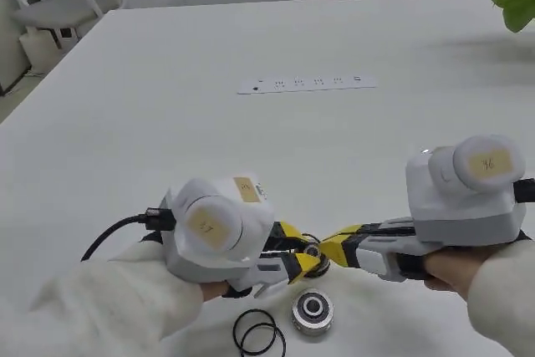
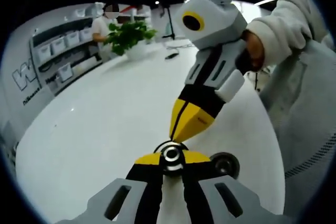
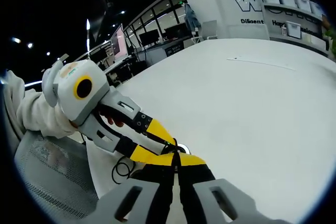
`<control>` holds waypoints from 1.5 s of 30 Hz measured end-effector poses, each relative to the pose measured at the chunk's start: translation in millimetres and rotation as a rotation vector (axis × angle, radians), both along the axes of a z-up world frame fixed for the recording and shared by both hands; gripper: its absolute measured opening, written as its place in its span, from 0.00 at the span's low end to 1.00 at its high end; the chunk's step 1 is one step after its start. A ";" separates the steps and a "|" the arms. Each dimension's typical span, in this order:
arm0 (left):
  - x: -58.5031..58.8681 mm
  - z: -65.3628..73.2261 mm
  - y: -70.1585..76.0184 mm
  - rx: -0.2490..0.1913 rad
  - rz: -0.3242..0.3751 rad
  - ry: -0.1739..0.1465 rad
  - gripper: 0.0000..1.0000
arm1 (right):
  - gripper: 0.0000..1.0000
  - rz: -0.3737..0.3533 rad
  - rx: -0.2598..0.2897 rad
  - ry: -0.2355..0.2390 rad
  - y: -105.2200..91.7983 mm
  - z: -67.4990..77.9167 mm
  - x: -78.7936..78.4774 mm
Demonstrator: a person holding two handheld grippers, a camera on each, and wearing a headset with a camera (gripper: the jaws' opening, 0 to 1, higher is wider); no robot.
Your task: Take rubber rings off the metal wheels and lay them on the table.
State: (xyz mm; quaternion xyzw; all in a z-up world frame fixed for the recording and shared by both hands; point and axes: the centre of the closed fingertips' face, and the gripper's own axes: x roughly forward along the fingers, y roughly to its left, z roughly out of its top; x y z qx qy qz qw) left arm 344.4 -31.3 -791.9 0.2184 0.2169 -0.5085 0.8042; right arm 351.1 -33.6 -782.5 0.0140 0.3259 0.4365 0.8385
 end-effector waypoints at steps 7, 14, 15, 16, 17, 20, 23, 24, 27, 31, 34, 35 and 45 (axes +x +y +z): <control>-1.2 21.1 2.2 -0.038 0.019 0.024 0.22 | 0.00 -0.020 0.005 0.008 -4.3 0.7 2.6; -0.7 28.4 14.8 0.014 0.028 0.009 0.30 | 0.00 -0.030 0.013 0.000 -6.0 6.3 2.5; -0.3 29.2 16.3 0.017 0.031 0.008 0.32 | 0.00 -0.031 0.015 -0.002 -6.1 7.4 2.4; -0.5 31.3 18.1 0.015 0.032 0.005 0.35 | 0.00 -0.033 0.016 -0.005 -7.0 8.8 2.7; -0.6 33.0 18.8 0.011 0.033 0.006 0.38 | 0.00 -0.034 0.017 -0.009 -8.2 9.4 3.4; -0.9 38.0 22.2 0.001 0.044 0.005 0.42 | 0.00 -0.041 0.018 -0.023 -11.5 13.7 5.0; -0.9 38.3 28.2 0.024 0.054 -0.002 0.43 | 0.00 -0.056 0.033 -0.029 -14.3 18.6 8.2; -1.3 38.1 30.8 0.035 0.056 -0.005 0.44 | 0.00 -0.062 0.039 -0.031 -15.1 20.6 9.1; -2.1 39.9 37.4 0.038 0.075 0.001 0.49 | 0.00 -0.074 0.052 -0.037 -16.9 25.2 11.1; -0.9 42.1 46.3 0.034 0.110 0.007 0.53 | 0.00 -0.084 0.071 -0.046 -18.0 31.9 11.7; 0.6 44.1 53.0 0.032 0.138 0.010 0.57 | 0.00 -0.088 0.083 -0.052 -18.3 35.9 12.7; 0.9 44.6 54.7 0.031 0.145 0.010 0.58 | 0.00 -0.087 0.087 -0.054 -17.9 37.6 12.7; -5.8 53.2 68.1 -0.006 0.162 0.014 0.70 | 0.00 -0.084 0.122 -0.060 -12.8 48.6 9.5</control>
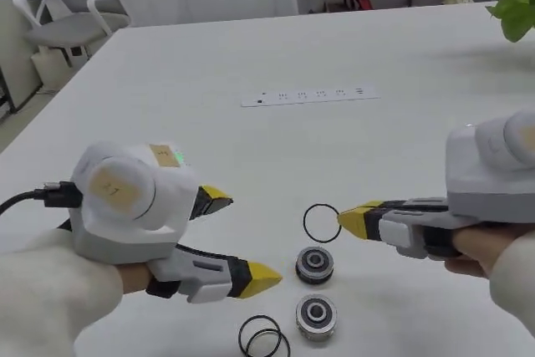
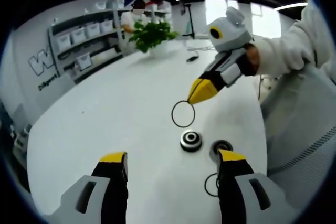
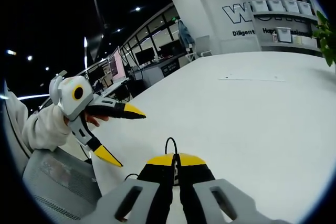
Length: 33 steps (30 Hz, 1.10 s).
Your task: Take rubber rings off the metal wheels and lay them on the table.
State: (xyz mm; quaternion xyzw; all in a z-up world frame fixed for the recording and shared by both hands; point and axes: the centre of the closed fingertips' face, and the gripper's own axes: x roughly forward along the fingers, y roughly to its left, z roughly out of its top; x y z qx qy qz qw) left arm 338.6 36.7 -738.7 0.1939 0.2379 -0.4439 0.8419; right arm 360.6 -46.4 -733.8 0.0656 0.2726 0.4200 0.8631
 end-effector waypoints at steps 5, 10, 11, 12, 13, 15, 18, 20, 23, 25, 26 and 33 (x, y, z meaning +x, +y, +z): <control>-5.8 6.7 1.5 -0.025 -0.010 -0.008 0.77 | 0.00 0.002 0.015 -0.005 2.4 5.2 -1.1; -14.7 7.3 7.9 -0.031 -0.016 -0.006 0.81 | 0.00 0.009 0.029 -0.004 5.9 8.9 -3.2; -16.3 7.5 8.8 -0.039 -0.015 -0.002 0.82 | 0.00 0.012 0.032 -0.004 6.7 9.4 -3.8; -17.9 8.1 10.1 -0.052 -0.009 0.002 0.82 | 0.00 0.016 0.035 -0.003 8.3 10.2 -4.6; -19.0 8.2 11.0 -0.058 -0.008 0.006 0.83 | 0.00 0.019 0.038 -0.002 9.3 10.6 -5.5; -20.5 8.4 12.7 -0.065 -0.004 0.009 0.84 | 0.00 0.028 0.041 -0.001 12.1 11.3 -7.2; -22.9 9.1 14.1 -0.073 -0.001 0.014 0.86 | 0.00 0.041 0.042 0.000 15.3 12.0 -9.5; -24.4 8.9 14.5 -0.076 0.000 0.016 0.87 | 0.00 0.051 0.046 0.002 18.1 12.9 -11.7; -29.0 5.1 17.1 -0.065 -0.003 0.030 0.89 | 0.00 0.062 0.045 0.001 21.2 13.5 -14.4; -31.5 4.0 18.2 -0.067 -0.003 0.039 0.92 | 0.00 0.071 0.047 0.002 23.6 14.0 -16.6; -32.4 4.2 18.2 -0.074 -0.001 0.042 0.94 | 0.00 0.075 0.048 0.001 24.8 14.4 -17.5; -41.6 4.1 18.8 -0.113 -0.010 0.065 1.00 | 0.00 0.118 0.053 0.001 34.8 16.8 -25.4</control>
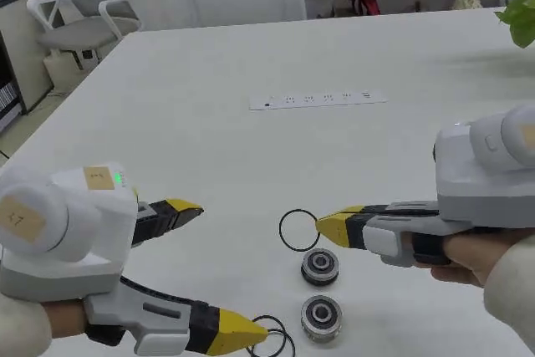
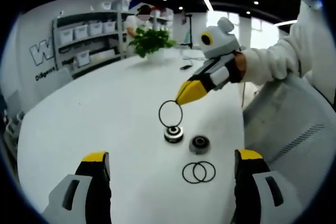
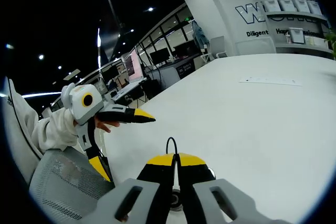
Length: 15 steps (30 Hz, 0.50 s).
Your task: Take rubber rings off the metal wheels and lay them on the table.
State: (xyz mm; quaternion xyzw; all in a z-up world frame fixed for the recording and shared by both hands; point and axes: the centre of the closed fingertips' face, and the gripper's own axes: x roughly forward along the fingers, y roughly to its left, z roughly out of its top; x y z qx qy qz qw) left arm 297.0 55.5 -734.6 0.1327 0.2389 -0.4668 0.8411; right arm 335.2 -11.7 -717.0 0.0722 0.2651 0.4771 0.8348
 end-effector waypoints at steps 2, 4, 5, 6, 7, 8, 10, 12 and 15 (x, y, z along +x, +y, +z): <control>-3.2 -1.6 1.0 -0.003 -0.005 0.009 1.00 | 0.00 0.009 -0.003 0.001 2.1 -0.7 -2.2; -7.3 -2.5 0.8 -0.012 -0.016 0.019 1.00 | 0.00 0.024 -0.006 0.004 5.1 -1.7 -5.6; -11.0 -2.0 -0.9 -0.025 -0.034 0.024 1.00 | 0.00 0.032 -0.008 0.006 7.0 -2.4 -7.4; -12.3 -2.0 -1.3 -0.029 -0.037 0.027 1.00 | 0.00 0.038 -0.010 0.008 8.2 -3.2 -8.7; -12.8 -2.0 -1.5 -0.031 -0.038 0.028 1.00 | 0.00 0.044 -0.013 0.009 9.2 -4.0 -9.8; -14.1 -2.5 -1.7 -0.032 -0.043 0.031 1.00 | 0.00 0.052 -0.018 0.010 10.6 -5.2 -11.6; -15.8 -3.9 -1.2 -0.032 -0.047 0.036 1.00 | 0.00 0.061 -0.022 0.010 12.2 -6.2 -13.9; -17.8 -5.9 0.1 -0.032 -0.049 0.045 1.00 | 0.00 0.071 -0.023 0.013 14.3 -6.9 -17.0; -19.7 -8.3 1.8 -0.032 -0.049 0.053 1.00 | 0.00 0.090 -0.031 0.021 17.8 -10.2 -21.3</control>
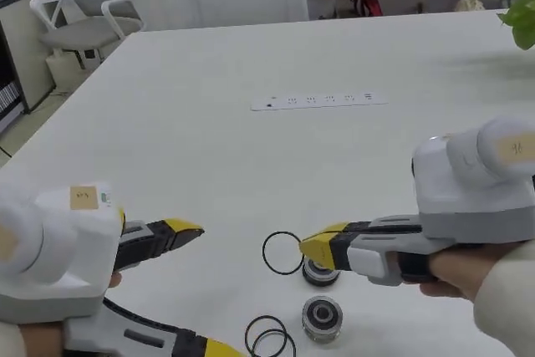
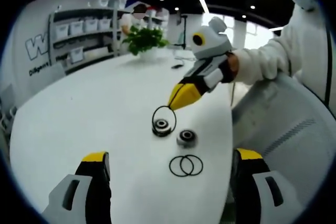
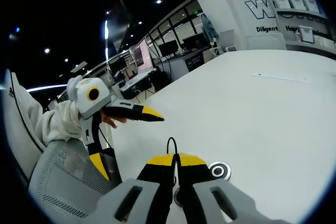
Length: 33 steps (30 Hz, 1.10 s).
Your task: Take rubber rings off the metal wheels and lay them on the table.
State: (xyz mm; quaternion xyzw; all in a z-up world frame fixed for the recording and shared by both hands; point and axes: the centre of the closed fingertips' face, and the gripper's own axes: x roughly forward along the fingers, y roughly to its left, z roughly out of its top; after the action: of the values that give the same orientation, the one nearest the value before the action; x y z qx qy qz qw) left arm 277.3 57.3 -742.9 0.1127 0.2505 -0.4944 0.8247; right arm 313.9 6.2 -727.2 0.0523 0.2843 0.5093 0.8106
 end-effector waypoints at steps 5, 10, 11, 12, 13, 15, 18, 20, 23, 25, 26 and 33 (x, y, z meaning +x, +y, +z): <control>-4.4 -10.7 3.5 0.040 -0.010 0.022 1.00 | 0.00 0.048 -0.020 0.021 7.4 -9.2 -9.9; -6.5 -12.9 3.2 0.045 -0.016 0.030 1.00 | 0.00 0.106 -0.060 0.050 15.4 -24.8 -25.8; -6.9 -12.9 3.1 0.047 -0.019 0.029 0.99 | 0.00 0.122 -0.072 0.052 17.9 -28.0 -30.0; -7.0 -12.8 3.0 0.047 -0.020 0.028 0.98 | 0.00 0.133 -0.077 0.055 19.8 -29.5 -32.8; -7.3 -13.0 2.9 0.048 -0.021 0.029 0.98 | 0.00 0.144 -0.075 0.068 22.8 -31.5 -36.7; -7.9 -13.4 2.6 0.048 -0.022 0.033 0.98 | 0.00 0.170 -0.082 0.084 26.6 -35.5 -43.8; -11.2 -17.0 1.9 0.064 -0.036 0.043 0.98 | 0.00 0.196 -0.104 0.082 29.3 -41.3 -50.2; -12.4 -18.1 1.5 0.072 -0.042 0.045 0.97 | 0.00 0.209 -0.111 0.091 30.2 -44.8 -54.3; -12.3 -18.0 1.8 0.074 -0.042 0.043 0.97 | 0.00 0.219 -0.121 0.100 31.2 -50.7 -57.6; -11.9 -18.4 2.5 0.077 -0.039 0.044 0.97 | 0.00 0.223 -0.119 0.118 31.8 -53.6 -59.6; -12.4 -19.2 2.9 0.079 -0.038 0.049 0.97 | 0.00 0.222 -0.123 0.117 31.7 -54.9 -59.8; -15.9 -23.3 2.7 0.092 -0.050 0.064 0.97 | 0.00 0.213 -0.158 0.099 28.2 -63.5 -56.9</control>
State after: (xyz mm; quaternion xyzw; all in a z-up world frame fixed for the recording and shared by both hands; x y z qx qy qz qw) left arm 261.4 60.0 -766.2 0.1408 0.2965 -0.5060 0.7976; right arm 257.0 34.4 -790.7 -0.0169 0.3672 0.5651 0.7386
